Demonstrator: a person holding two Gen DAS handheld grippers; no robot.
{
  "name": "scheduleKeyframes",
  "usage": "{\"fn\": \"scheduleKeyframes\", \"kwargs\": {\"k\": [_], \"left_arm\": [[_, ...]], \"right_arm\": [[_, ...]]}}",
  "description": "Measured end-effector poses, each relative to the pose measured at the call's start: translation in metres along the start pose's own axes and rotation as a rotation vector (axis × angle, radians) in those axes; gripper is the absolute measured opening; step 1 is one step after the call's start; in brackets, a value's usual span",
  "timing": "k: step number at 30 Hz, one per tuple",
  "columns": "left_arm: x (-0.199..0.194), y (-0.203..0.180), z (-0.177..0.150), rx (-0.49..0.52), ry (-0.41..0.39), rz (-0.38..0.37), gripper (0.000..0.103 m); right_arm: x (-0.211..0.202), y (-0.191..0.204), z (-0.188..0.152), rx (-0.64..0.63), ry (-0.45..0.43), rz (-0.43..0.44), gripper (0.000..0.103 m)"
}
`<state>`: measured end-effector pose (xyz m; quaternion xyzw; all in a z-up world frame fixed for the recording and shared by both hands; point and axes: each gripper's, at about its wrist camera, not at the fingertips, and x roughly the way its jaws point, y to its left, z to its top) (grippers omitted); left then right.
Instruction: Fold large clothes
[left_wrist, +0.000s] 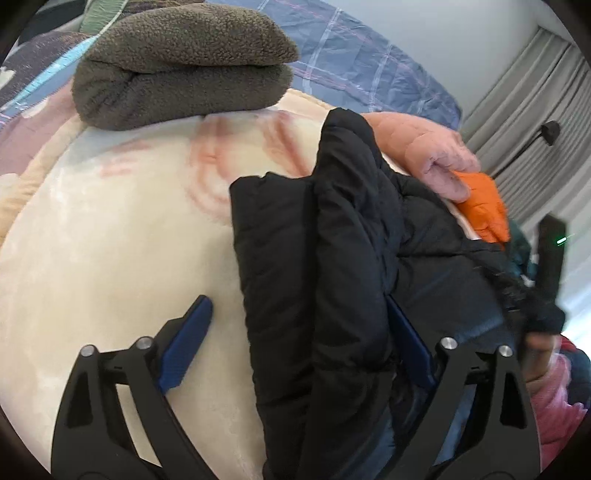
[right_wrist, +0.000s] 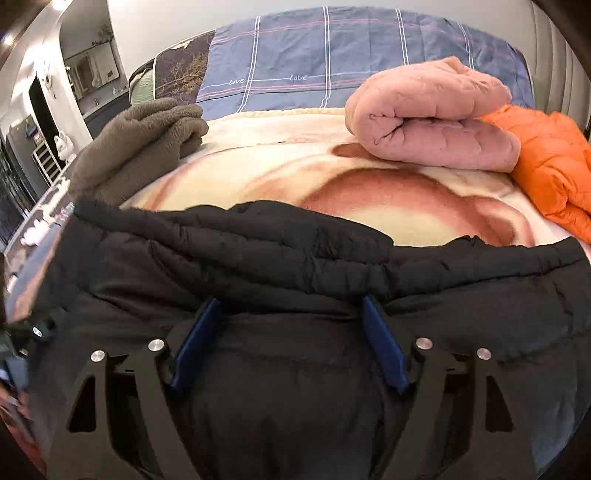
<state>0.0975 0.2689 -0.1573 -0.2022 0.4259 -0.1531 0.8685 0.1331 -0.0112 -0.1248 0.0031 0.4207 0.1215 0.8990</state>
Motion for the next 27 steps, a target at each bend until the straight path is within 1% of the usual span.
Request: {"fn": "scheduleKeyframes", "kwargs": {"k": [2, 3, 4, 5, 7, 11, 17, 21, 27], "left_arm": [[0.001, -0.003, 0.003, 0.032, 0.005, -0.02, 0.078], [0.001, -0.005, 0.004, 0.043, 0.007, -0.043, 0.068], [0.002, -0.006, 0.004, 0.046, 0.011, -0.061, 0.06], [0.003, -0.007, 0.005, 0.047, 0.013, -0.077, 0.058], [0.005, -0.009, 0.005, 0.053, 0.009, -0.085, 0.054], [0.003, -0.007, 0.003, 0.037, -0.002, -0.101, 0.053], [0.002, -0.006, 0.004, 0.034, 0.006, -0.108, 0.053], [0.004, -0.005, 0.01, 0.048, 0.018, -0.094, 0.061], [0.009, -0.012, 0.017, 0.114, 0.044, -0.072, 0.066]], "right_arm": [[-0.001, 0.002, -0.002, -0.011, -0.005, -0.007, 0.078], [0.0, 0.001, -0.003, -0.009, -0.004, -0.005, 0.078], [0.001, 0.0, -0.003, -0.007, -0.002, -0.004, 0.078], [0.001, 0.0, -0.003, -0.006, -0.001, -0.005, 0.078], [0.002, 0.0, -0.005, -0.009, -0.004, -0.01, 0.078], [0.004, 0.003, -0.005, -0.02, -0.013, -0.023, 0.078], [0.006, 0.003, -0.008, -0.031, -0.018, -0.034, 0.079], [0.009, 0.002, -0.009, -0.027, -0.02, -0.028, 0.079], [0.012, 0.0, -0.011, -0.024, -0.038, -0.026, 0.08]]}}
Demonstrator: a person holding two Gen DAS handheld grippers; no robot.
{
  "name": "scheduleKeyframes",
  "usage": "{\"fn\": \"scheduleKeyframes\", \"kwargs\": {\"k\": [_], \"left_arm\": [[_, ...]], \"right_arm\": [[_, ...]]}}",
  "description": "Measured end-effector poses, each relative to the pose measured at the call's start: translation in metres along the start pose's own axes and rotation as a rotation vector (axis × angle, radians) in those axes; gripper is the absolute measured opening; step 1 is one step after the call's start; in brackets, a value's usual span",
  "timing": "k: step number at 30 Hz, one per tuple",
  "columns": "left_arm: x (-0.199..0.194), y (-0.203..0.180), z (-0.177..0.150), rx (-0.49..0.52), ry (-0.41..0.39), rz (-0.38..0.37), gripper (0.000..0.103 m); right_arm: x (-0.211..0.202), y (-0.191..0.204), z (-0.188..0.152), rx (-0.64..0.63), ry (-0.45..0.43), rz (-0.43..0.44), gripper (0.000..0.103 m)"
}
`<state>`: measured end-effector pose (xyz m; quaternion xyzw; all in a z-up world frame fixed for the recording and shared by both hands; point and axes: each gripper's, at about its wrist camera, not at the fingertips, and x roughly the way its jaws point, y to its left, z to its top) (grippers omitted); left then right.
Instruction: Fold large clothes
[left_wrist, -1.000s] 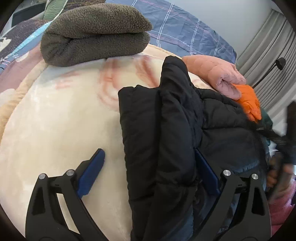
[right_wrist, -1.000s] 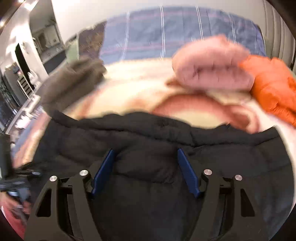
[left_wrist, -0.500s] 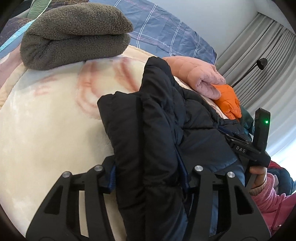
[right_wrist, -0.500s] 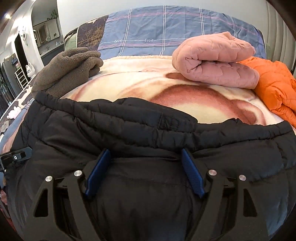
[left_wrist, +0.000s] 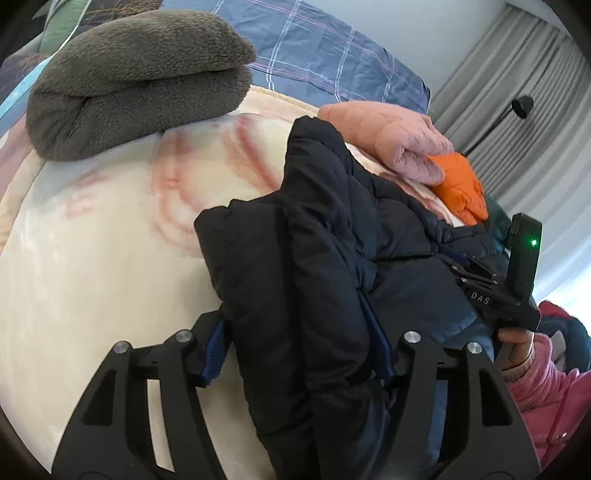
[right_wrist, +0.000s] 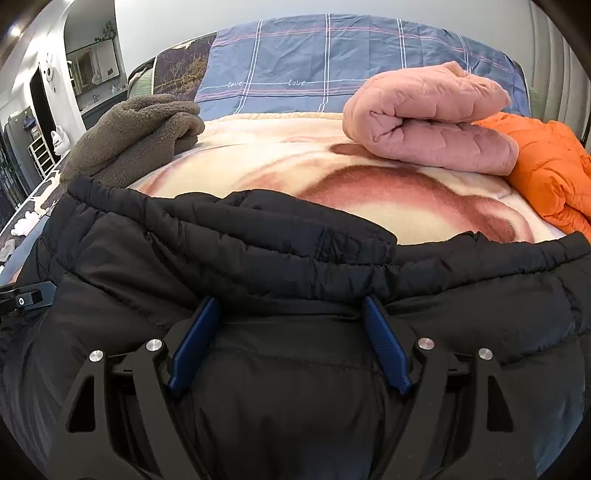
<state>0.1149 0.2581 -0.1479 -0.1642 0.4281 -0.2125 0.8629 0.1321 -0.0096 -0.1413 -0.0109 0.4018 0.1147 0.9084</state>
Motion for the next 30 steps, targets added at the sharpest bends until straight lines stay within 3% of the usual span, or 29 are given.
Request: {"fn": "scheduleKeyframes", "kwargs": {"k": [5, 10, 13, 20, 26, 30], "left_arm": [[0.002, 0.005, -0.001, -0.016, 0.001, -0.032, 0.065], [-0.005, -0.006, -0.001, 0.01, -0.027, -0.057, 0.034], [-0.018, -0.024, 0.005, 0.052, -0.052, -0.042, 0.024], [-0.058, -0.085, 0.037, 0.202, -0.088, -0.058, 0.02], [-0.054, -0.175, 0.065, 0.387, 0.013, -0.047, 0.019], [-0.036, -0.22, 0.081, 0.389, 0.125, -0.038, 0.019]], "right_arm": [[0.0, 0.0, -0.001, 0.001, -0.001, 0.001, 0.08], [0.001, 0.0, -0.001, 0.002, -0.003, 0.001, 0.08], [0.001, 0.0, -0.001, 0.002, -0.004, 0.001, 0.08], [-0.005, -0.004, 0.0, 0.019, -0.011, 0.032, 0.08], [-0.01, -0.02, -0.001, 0.085, -0.032, 0.134, 0.081], [-0.012, -0.031, -0.002, 0.139, -0.045, 0.198, 0.078]]}}
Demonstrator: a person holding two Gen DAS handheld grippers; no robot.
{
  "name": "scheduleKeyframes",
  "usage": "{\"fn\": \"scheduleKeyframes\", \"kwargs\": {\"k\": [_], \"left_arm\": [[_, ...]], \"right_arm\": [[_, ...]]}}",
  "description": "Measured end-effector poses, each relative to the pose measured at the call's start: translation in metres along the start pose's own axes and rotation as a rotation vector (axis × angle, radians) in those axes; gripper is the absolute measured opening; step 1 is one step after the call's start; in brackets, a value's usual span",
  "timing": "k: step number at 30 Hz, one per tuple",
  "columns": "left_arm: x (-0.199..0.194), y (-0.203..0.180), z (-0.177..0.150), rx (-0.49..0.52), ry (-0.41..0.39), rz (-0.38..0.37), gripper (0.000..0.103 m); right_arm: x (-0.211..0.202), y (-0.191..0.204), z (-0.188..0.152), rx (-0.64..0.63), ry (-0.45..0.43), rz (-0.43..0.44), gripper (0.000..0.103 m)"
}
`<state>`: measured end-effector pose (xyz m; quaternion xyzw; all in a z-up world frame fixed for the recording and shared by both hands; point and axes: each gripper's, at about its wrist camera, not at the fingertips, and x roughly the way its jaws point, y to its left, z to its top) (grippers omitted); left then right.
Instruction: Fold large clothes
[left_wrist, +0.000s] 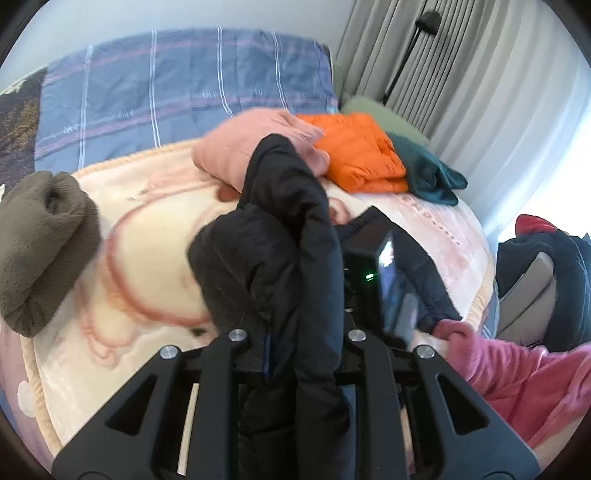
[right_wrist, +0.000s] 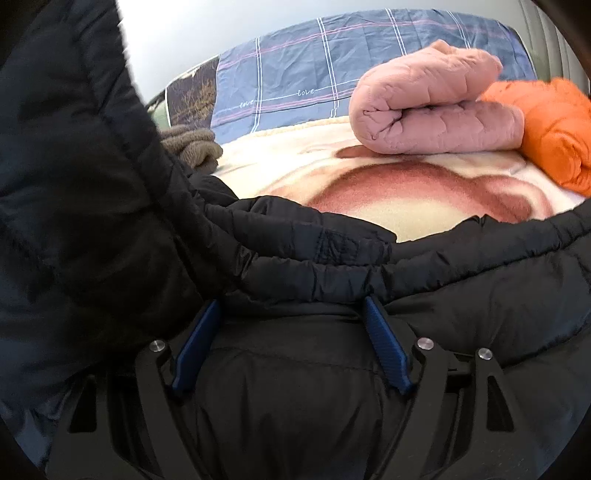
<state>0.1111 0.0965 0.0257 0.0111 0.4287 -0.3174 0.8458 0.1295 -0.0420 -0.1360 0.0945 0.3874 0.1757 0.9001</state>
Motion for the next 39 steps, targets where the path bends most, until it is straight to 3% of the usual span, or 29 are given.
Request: {"fn": "scheduleKeyframes", "kwargs": {"k": [5, 8, 12, 14, 16, 17, 19, 22, 24, 25, 27, 32, 36, 39], "left_arm": [[0.025, -0.042, 0.028, -0.038, 0.068, -0.004, 0.019], [0.04, -0.055, 0.031, -0.08, 0.089, 0.018, 0.02], [0.041, -0.059, 0.031, -0.122, 0.073, 0.065, 0.019], [0.036, -0.061, 0.031, -0.139, 0.059, 0.081, 0.019], [0.031, -0.06, 0.031, -0.162, 0.051, 0.078, 0.019], [0.03, -0.06, 0.032, -0.181, 0.046, 0.07, 0.019], [0.032, -0.064, 0.036, -0.201, 0.042, 0.051, 0.018], [0.043, -0.079, 0.044, -0.199, 0.045, 0.021, 0.018], [0.057, -0.091, 0.047, -0.193, 0.061, 0.011, 0.018], [0.062, -0.094, 0.047, -0.195, 0.068, 0.011, 0.018], [0.078, -0.102, 0.047, -0.208, 0.084, -0.013, 0.018], [0.1, -0.129, 0.048, -0.176, 0.092, 0.002, 0.018], [0.122, -0.152, 0.051, -0.125, 0.119, 0.033, 0.022], [0.152, -0.169, 0.051, -0.1, 0.154, 0.043, 0.028]], "right_arm": [[-0.006, -0.014, 0.002, 0.083, -0.018, 0.079, 0.073], [-0.009, -0.015, 0.004, 0.102, 0.003, 0.076, 0.071], [-0.05, -0.024, 0.005, 0.155, 0.025, 0.083, 0.069], [-0.079, -0.028, 0.0, 0.143, -0.008, 0.12, 0.059], [-0.106, -0.03, -0.009, 0.1, -0.015, 0.222, 0.017], [-0.112, -0.031, -0.015, 0.092, 0.011, 0.271, 0.009], [-0.106, -0.033, -0.029, 0.131, 0.097, 0.352, 0.004], [-0.06, -0.036, -0.049, 0.239, 0.219, 0.414, 0.001], [-0.035, -0.043, -0.055, 0.327, 0.232, 0.531, 0.0], [-0.033, -0.046, -0.055, 0.348, 0.228, 0.546, 0.0], [-0.043, -0.047, -0.054, 0.35, 0.222, 0.514, 0.0], [-0.125, -0.058, -0.063, 0.234, 0.054, 0.207, 0.006], [-0.189, -0.095, -0.08, 0.277, -0.081, 0.131, 0.007], [-0.211, -0.119, -0.093, 0.34, -0.125, 0.085, 0.007]]}}
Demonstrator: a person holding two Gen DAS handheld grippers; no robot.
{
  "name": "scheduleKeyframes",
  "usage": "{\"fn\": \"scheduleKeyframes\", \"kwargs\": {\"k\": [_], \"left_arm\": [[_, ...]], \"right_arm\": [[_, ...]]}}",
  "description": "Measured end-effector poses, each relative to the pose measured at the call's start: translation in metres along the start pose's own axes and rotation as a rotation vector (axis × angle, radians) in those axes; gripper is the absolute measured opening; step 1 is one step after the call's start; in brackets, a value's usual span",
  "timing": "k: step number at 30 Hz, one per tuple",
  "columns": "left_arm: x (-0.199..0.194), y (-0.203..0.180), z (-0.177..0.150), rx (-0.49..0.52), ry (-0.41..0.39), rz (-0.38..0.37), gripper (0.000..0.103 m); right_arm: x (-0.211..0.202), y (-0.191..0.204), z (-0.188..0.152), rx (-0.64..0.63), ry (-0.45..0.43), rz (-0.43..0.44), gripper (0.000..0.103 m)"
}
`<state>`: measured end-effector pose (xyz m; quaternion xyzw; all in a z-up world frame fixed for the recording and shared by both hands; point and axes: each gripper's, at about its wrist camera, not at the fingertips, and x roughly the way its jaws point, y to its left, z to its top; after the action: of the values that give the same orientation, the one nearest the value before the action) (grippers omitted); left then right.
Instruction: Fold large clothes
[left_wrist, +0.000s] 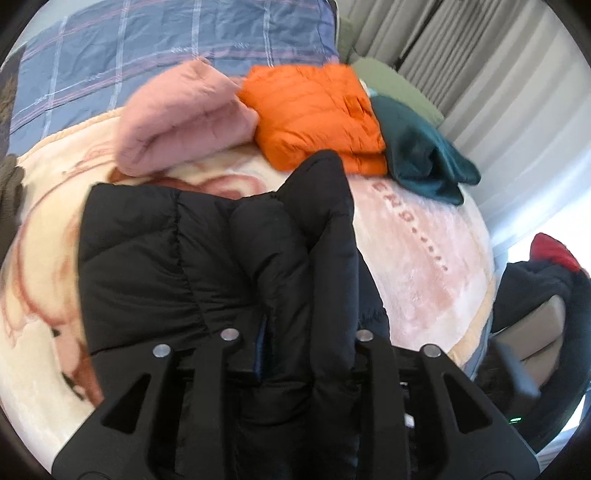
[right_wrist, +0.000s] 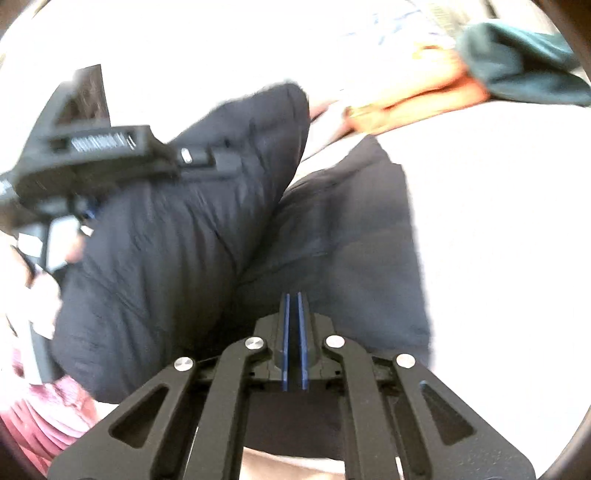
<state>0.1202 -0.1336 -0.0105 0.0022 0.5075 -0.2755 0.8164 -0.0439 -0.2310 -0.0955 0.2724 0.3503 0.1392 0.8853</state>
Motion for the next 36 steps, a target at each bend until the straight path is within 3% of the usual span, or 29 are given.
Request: {"fn": "scheduleKeyframes", "kwargs": {"k": [5, 7, 9, 12, 15, 19, 21, 23, 24, 25, 27, 28, 30, 34, 36], "left_arm": [[0.048, -0.029, 0.0, 0.062, 0.049, -0.054, 0.042], [0.056, -0.037, 0.0, 0.102, 0.059, -0.109, 0.056], [0.06, -0.04, 0.001, 0.13, 0.058, -0.189, 0.062], [0.06, -0.036, 0.002, 0.124, 0.053, -0.255, 0.066], [0.061, -0.027, 0.002, 0.085, 0.043, -0.323, 0.066], [0.063, -0.024, 0.002, 0.039, 0.028, -0.407, 0.066], [0.065, -0.025, 0.0, 0.03, 0.019, -0.443, 0.066], [0.067, -0.026, 0.0, 0.032, 0.011, -0.47, 0.066], [0.067, -0.028, 0.0, 0.033, 0.009, -0.478, 0.066], [0.066, -0.03, 0.0, 0.038, 0.005, -0.482, 0.066], [0.057, -0.03, -0.001, 0.05, -0.01, -0.476, 0.063], [0.05, -0.029, 0.0, 0.059, -0.019, -0.484, 0.058], [0.022, -0.019, 0.001, 0.089, -0.084, -0.471, 0.056], [-0.023, 0.01, 0.0, 0.156, -0.253, -0.3, 0.051], [-0.026, 0.028, -0.004, 0.156, -0.265, -0.248, 0.05]], "right_arm": [[-0.017, -0.014, -0.014, 0.055, -0.028, -0.012, 0.009], [-0.017, -0.011, -0.026, 0.078, -0.036, -0.001, 0.022], [-0.03, -0.01, -0.027, 0.089, -0.052, 0.028, 0.029], [-0.058, 0.002, -0.031, 0.053, -0.081, 0.08, 0.037], [-0.079, 0.01, -0.034, 0.024, -0.097, 0.099, 0.06], [-0.091, 0.022, -0.039, 0.015, -0.079, 0.162, 0.066], [-0.087, 0.037, -0.038, -0.036, -0.068, 0.134, 0.072], [-0.079, 0.045, -0.039, -0.075, -0.039, 0.037, 0.073], [-0.067, 0.041, -0.038, -0.069, -0.022, -0.024, 0.061], [-0.069, 0.036, -0.045, -0.054, -0.015, -0.055, 0.027], [-0.068, 0.015, -0.053, 0.031, 0.004, -0.073, 0.017], [-0.071, 0.006, -0.058, 0.057, 0.001, -0.068, 0.016], [-0.077, -0.005, -0.063, 0.084, -0.008, -0.078, 0.016], [-0.077, -0.008, -0.076, 0.091, 0.019, -0.067, 0.022], [-0.074, -0.011, -0.08, 0.095, 0.028, -0.071, 0.026]]}}
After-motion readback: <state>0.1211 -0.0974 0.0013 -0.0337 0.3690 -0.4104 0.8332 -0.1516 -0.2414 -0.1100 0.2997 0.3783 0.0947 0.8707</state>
